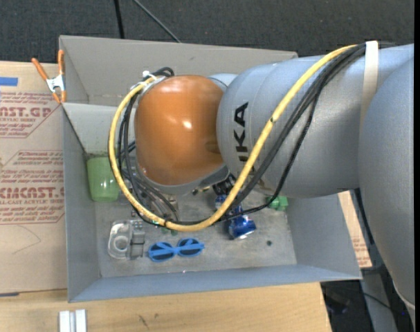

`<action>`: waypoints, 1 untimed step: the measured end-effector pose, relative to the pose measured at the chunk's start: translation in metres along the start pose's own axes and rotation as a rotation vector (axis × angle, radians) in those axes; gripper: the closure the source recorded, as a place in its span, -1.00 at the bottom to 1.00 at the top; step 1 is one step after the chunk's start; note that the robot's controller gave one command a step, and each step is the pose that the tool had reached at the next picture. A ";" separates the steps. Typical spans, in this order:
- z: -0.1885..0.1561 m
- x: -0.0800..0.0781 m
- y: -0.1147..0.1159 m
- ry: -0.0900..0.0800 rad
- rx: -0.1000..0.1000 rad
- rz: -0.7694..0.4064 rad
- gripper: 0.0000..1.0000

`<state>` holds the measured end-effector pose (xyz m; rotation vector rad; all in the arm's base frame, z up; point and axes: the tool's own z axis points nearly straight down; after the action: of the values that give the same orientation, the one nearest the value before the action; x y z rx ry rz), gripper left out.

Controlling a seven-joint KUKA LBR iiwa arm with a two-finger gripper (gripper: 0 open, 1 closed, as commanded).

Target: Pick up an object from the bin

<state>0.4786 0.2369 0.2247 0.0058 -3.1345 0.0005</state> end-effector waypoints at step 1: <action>0.158 -0.016 -0.077 -0.002 0.001 0.321 -1.00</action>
Offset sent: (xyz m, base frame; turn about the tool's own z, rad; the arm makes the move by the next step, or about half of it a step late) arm 0.0163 -0.0756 -0.1547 0.3189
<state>0.4934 0.1602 0.0668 -0.4955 -3.0975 0.0042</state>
